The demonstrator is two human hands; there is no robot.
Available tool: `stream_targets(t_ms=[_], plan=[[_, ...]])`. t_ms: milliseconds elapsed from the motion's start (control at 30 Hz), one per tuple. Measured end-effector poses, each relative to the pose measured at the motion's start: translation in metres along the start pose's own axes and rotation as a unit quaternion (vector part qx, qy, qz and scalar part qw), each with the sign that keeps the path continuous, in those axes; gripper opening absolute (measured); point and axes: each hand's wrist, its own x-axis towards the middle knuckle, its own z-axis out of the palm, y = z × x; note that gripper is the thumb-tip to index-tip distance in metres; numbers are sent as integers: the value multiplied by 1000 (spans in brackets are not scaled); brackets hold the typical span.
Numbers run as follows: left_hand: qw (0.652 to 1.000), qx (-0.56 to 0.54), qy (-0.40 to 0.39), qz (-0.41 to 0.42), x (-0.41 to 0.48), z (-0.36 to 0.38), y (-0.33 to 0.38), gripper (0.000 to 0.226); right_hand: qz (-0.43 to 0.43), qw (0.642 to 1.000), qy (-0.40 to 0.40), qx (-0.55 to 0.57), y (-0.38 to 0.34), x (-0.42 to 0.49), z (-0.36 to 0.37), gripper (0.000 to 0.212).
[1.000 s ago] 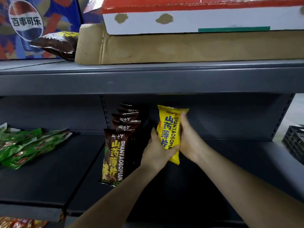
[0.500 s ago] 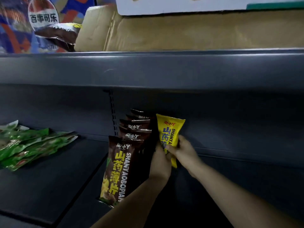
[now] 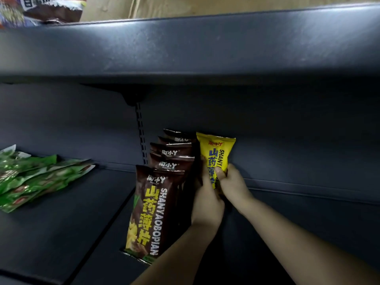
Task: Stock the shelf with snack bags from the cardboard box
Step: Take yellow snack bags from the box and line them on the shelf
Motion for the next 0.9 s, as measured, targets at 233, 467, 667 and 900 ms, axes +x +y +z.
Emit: stream_targets(t_ms=[233,467,667,900], plan=[[991,118,54,-45,2,10,-2,73,-332,878,185,-293,-30,-14,-13,79],[980,189,42,-46,3,3,8,63,-381,734,58,-560,-20,11,-10,58],[990,107,-23,-84,0,3,8,79,-381,716,59,-582,-21,14,-10,61],[993,81,33,-76,-2,-3,8,84,-410,697,34,-587,-4,0,-35,90]])
